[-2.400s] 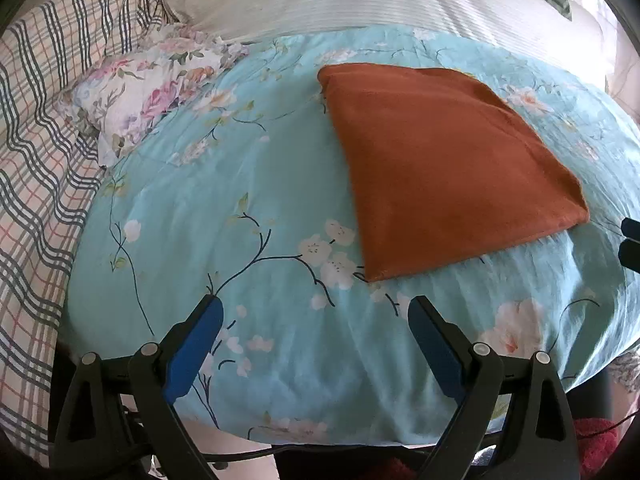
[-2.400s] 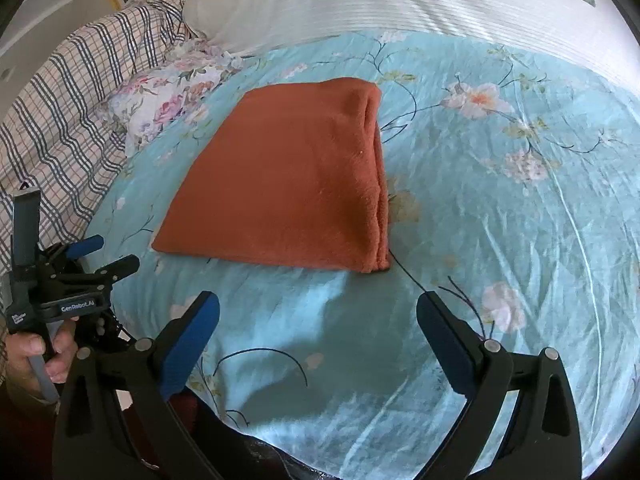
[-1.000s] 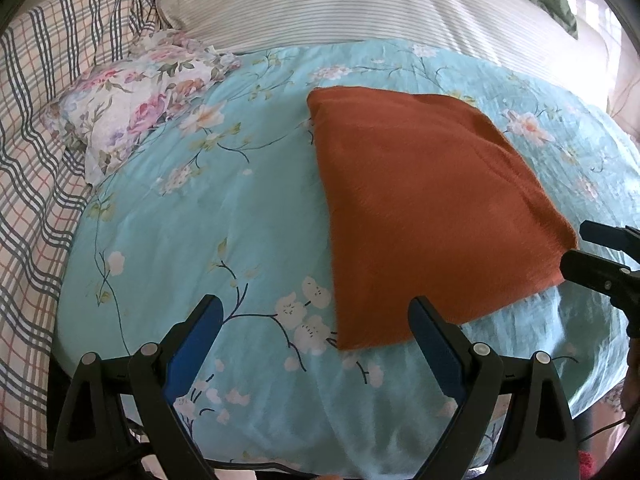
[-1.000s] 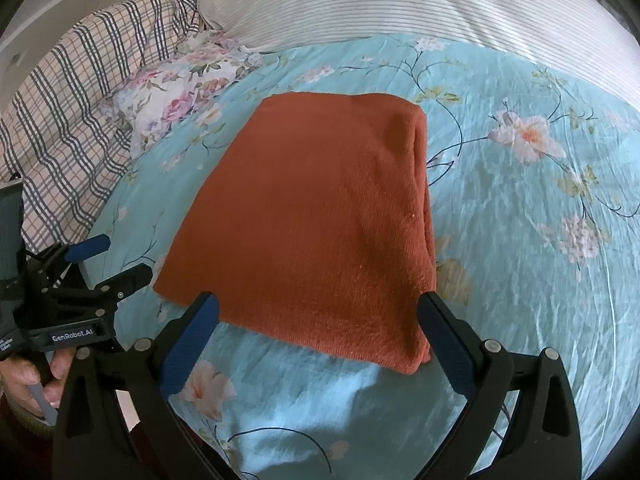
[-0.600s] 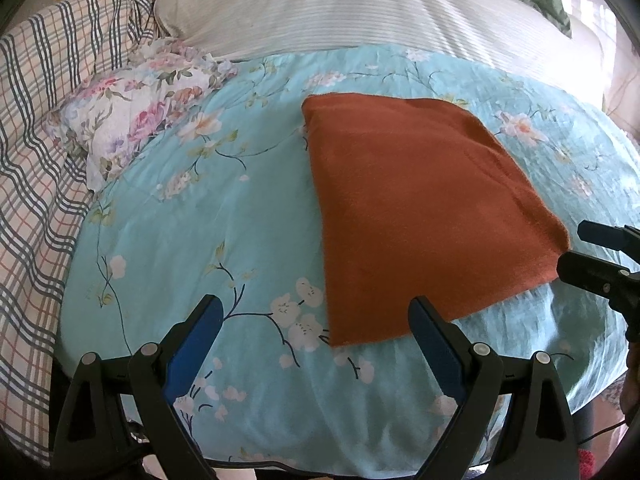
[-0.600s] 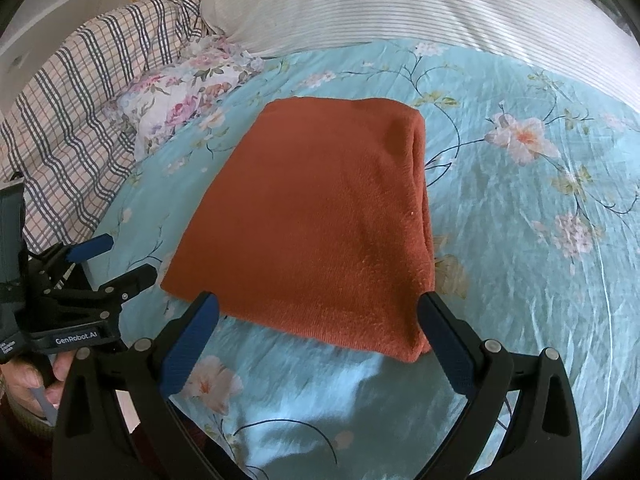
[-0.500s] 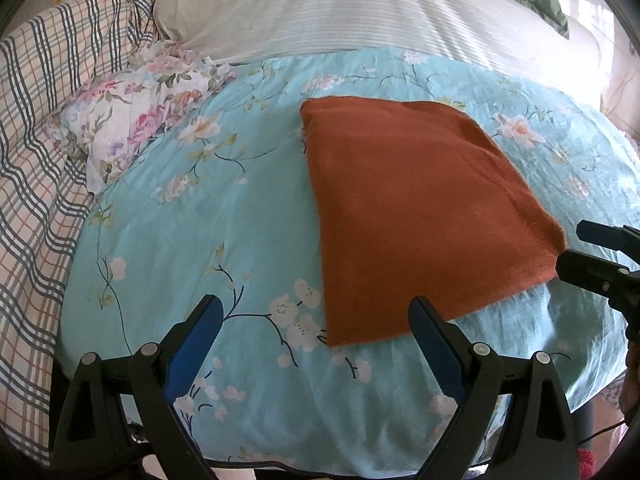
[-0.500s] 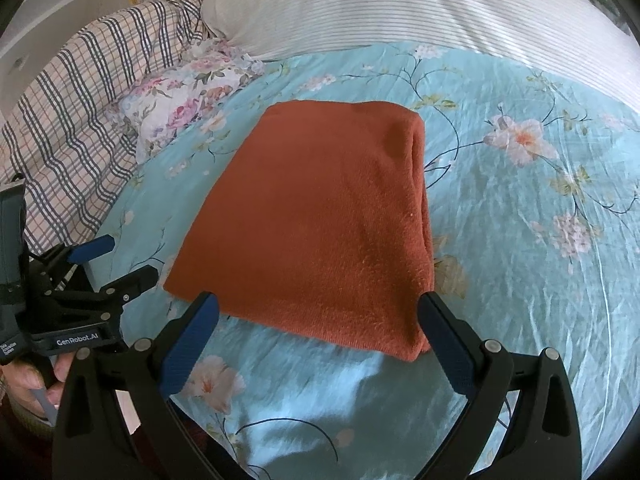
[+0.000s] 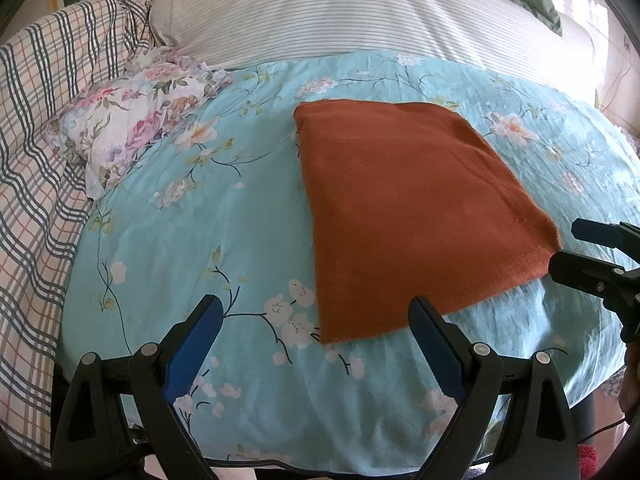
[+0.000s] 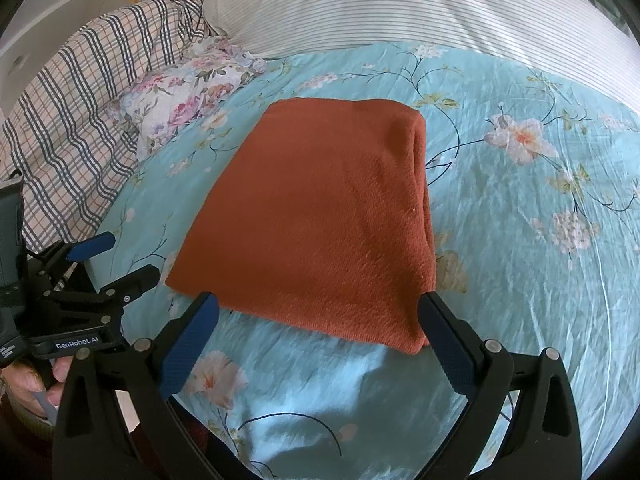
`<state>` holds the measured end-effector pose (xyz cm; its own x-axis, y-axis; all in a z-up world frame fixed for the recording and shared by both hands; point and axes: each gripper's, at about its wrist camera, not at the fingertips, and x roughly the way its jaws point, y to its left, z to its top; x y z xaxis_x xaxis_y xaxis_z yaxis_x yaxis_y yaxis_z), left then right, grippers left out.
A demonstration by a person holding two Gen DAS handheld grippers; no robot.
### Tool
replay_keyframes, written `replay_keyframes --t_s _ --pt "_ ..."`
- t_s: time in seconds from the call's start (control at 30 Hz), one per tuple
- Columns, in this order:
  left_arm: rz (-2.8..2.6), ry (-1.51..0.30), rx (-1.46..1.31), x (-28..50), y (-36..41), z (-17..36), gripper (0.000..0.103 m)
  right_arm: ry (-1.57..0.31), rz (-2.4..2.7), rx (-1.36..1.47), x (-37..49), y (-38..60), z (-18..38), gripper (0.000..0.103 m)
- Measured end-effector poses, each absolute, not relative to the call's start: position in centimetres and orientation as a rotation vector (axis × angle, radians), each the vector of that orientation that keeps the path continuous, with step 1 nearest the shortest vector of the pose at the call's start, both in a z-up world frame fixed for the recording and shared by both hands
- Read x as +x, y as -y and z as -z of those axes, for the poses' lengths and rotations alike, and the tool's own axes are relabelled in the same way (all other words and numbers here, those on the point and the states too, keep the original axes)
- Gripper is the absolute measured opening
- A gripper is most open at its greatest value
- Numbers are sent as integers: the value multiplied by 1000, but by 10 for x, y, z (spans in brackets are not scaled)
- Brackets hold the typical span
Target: Fold small clothes
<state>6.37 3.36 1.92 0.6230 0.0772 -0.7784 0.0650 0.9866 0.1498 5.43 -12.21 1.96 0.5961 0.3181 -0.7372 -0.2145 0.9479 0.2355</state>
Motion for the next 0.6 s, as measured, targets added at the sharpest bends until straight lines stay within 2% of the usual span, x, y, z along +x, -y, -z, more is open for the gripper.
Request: replay_keyframes --t_s 0.6 --pt "-9 -898 168 62 -32 -19 94 -871 -308 132 49 120 -24 100"
